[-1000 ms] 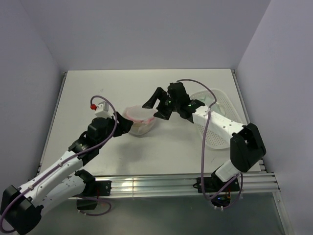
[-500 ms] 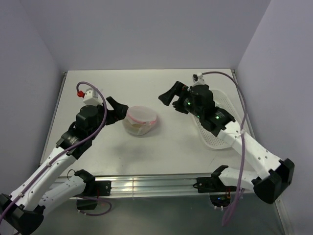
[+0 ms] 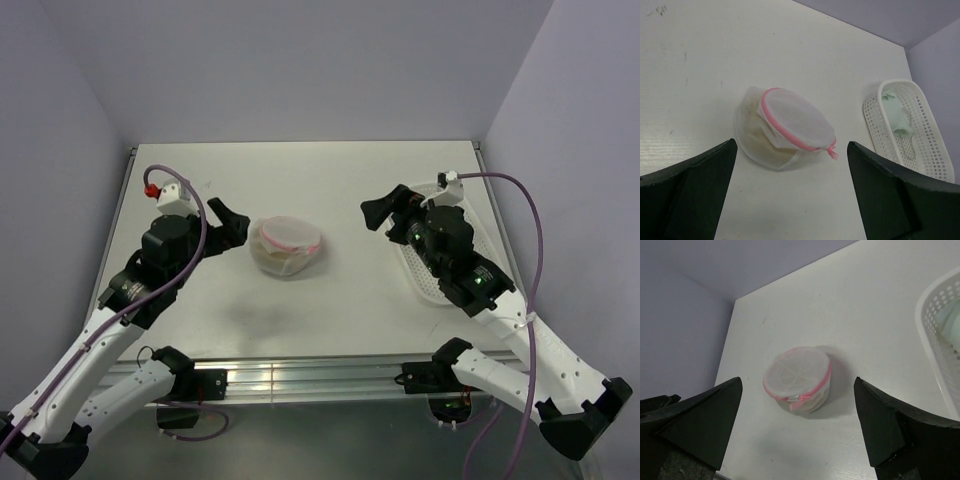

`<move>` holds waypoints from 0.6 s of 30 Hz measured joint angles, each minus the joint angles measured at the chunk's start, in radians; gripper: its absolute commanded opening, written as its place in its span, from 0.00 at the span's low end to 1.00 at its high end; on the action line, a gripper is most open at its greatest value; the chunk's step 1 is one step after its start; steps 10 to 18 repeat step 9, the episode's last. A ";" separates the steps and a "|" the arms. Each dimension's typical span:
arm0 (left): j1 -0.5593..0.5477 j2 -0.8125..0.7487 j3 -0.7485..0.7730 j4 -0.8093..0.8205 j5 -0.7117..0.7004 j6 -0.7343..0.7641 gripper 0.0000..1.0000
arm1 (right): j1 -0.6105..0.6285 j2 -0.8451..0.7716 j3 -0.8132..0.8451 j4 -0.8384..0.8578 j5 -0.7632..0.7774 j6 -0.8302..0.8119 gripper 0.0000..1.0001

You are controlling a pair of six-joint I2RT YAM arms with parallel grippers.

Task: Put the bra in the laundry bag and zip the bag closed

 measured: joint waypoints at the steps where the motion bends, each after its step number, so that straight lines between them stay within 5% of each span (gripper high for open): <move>1: 0.000 -0.005 0.000 -0.003 -0.001 0.001 0.99 | 0.000 0.000 -0.002 0.000 0.004 -0.003 1.00; 18: 0.000 -0.029 0.000 -0.011 -0.002 0.002 0.99 | 0.000 -0.035 -0.029 0.003 0.034 -0.031 1.00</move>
